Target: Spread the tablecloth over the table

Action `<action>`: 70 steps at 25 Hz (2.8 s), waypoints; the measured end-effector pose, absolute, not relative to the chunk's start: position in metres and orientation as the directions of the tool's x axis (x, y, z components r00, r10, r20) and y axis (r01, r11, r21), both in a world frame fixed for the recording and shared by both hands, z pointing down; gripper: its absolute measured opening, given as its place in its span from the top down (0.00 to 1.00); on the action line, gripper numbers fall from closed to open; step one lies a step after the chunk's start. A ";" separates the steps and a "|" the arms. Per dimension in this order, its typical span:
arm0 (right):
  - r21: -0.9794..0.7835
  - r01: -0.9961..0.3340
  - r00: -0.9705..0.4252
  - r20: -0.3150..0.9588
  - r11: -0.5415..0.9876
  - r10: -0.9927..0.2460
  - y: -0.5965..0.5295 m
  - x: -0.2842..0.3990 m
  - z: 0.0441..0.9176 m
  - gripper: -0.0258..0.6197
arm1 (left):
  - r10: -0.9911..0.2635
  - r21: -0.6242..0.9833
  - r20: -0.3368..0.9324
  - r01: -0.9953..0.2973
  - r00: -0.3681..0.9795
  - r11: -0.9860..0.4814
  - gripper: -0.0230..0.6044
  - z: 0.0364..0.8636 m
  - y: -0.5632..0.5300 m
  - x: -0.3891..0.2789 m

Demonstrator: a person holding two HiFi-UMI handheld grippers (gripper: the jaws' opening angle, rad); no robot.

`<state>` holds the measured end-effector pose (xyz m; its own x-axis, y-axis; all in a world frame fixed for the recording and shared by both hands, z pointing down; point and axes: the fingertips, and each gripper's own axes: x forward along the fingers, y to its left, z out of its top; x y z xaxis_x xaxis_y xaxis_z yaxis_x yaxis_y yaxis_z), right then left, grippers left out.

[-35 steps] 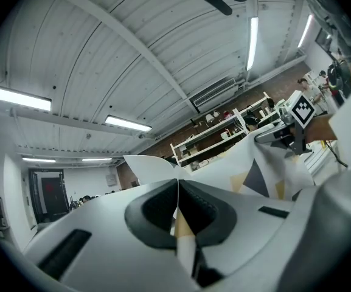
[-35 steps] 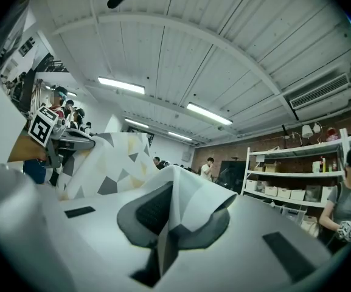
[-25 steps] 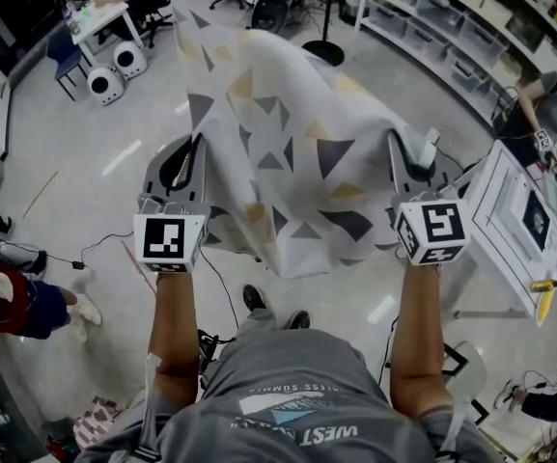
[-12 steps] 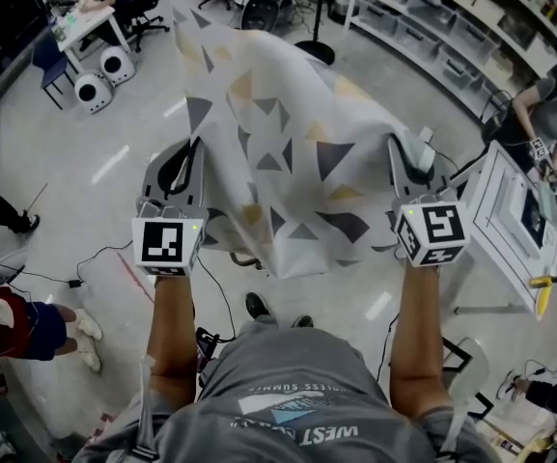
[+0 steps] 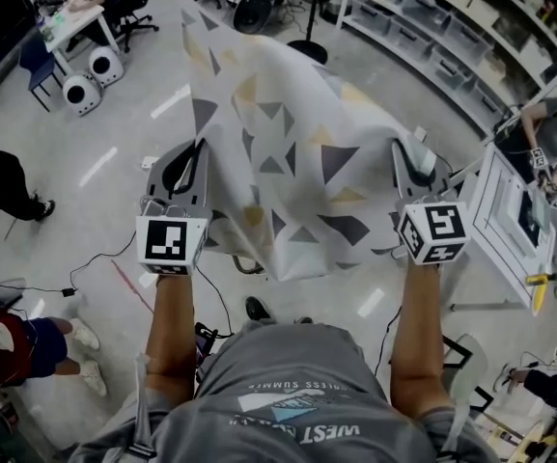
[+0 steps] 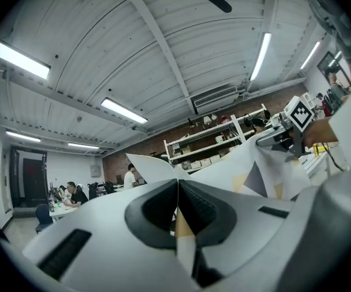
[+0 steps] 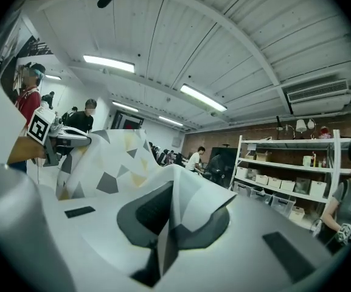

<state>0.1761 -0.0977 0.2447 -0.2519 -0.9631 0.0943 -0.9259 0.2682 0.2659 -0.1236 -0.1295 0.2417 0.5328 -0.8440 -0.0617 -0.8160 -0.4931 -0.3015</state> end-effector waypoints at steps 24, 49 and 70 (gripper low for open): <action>0.088 -0.914 -0.365 0.252 0.396 -0.896 -0.170 0.213 0.337 0.94 | -0.910 -0.269 0.100 -0.870 0.402 -0.413 0.97 0.305 -0.165 -0.126; 0.011 -0.861 -0.454 0.433 0.508 -0.778 -0.249 0.225 0.468 0.94 | -0.868 -0.130 0.414 -0.927 0.272 -0.353 0.97 0.449 -0.206 -0.159; -0.009 -0.817 -0.462 0.608 0.576 -0.646 -0.340 0.233 0.617 0.91 | -0.774 -0.091 0.614 -0.960 0.155 -0.265 0.97 0.598 -0.274 -0.182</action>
